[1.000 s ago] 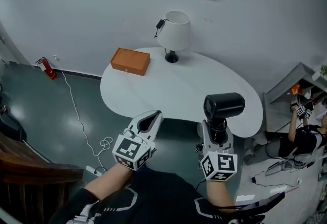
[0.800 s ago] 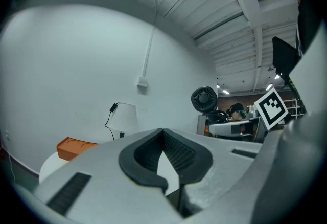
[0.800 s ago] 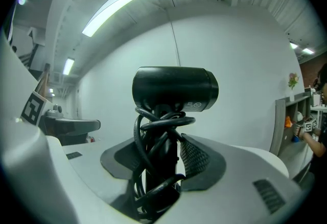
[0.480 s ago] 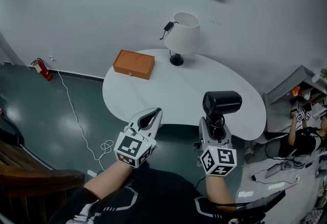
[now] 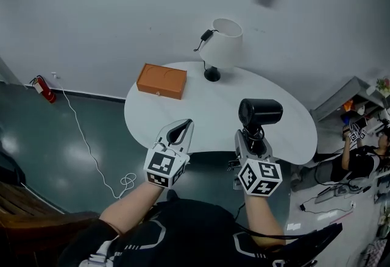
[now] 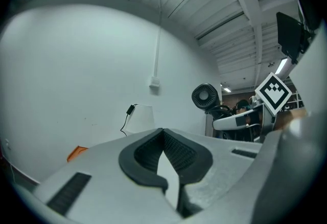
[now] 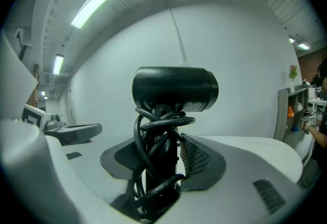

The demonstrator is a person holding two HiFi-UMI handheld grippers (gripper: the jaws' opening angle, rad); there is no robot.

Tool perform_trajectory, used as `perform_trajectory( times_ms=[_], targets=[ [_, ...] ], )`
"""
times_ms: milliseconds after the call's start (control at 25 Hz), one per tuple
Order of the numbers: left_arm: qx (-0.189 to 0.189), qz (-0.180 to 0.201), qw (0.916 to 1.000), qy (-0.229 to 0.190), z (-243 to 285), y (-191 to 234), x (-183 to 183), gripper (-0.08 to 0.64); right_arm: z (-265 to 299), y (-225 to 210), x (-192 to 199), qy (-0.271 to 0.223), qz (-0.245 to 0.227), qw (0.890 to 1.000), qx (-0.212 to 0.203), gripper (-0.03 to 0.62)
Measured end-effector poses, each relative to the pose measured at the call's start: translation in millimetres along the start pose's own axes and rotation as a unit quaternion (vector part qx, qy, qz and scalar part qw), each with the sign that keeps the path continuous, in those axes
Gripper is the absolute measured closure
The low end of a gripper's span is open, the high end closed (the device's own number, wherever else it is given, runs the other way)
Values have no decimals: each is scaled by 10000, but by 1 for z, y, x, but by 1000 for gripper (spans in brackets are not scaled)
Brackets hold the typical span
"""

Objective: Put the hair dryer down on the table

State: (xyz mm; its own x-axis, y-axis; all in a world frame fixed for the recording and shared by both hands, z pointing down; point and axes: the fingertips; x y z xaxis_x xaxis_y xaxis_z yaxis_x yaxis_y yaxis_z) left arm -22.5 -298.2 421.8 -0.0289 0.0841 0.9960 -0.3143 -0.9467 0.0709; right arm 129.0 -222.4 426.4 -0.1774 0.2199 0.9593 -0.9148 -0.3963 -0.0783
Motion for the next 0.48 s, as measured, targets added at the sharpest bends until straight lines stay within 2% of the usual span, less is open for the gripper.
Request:
perform_trajectory(
  times_ms=[280, 480],
  targets=[
    [111, -49, 9999, -49, -4, 26, 6, 555, 29, 20, 5, 153, 43, 9999, 50, 360],
    [77, -160, 9998, 5, 2, 40, 15, 555, 60, 26, 23, 570, 59, 9983, 65, 360]
  ],
)
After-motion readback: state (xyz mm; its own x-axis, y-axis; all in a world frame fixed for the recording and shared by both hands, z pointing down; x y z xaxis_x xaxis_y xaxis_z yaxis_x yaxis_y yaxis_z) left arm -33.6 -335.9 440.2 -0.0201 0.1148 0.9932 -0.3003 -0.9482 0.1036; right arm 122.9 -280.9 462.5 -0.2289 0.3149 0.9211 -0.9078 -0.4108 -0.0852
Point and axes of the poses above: the fingertips, and each gripper's own axes: z forward along the fingers, y to its left, x out of its underside, and after that the axes turned 15 degrees about x, right-handed
